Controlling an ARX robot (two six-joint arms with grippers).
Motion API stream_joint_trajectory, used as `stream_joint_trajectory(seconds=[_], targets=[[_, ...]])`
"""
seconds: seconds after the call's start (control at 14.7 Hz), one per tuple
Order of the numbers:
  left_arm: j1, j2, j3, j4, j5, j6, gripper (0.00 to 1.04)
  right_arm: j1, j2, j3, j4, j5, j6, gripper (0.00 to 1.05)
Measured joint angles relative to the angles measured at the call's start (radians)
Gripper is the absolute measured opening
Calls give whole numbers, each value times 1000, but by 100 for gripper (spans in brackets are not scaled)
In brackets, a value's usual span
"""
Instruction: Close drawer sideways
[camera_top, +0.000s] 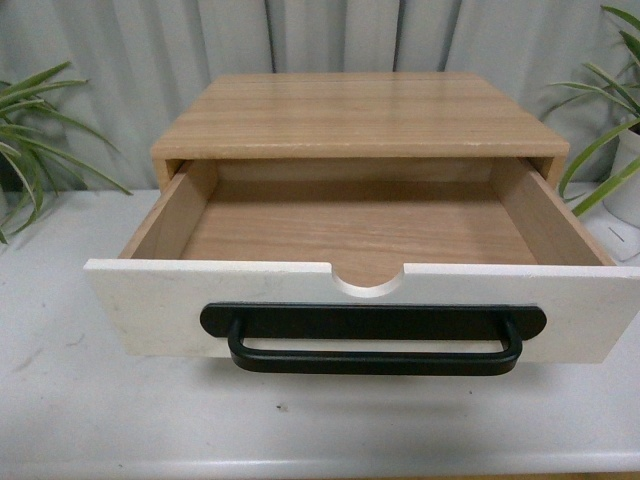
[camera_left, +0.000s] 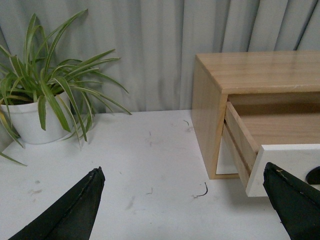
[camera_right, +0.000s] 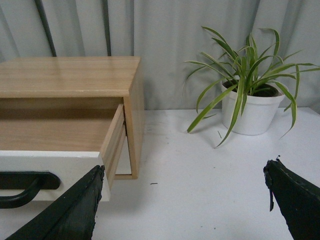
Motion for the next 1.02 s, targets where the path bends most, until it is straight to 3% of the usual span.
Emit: stream_joint_trajectory(seconds=[1.02], targets=[[0, 0, 0, 0, 0, 0, 98, 0, 0, 0, 0, 0, 0, 98]])
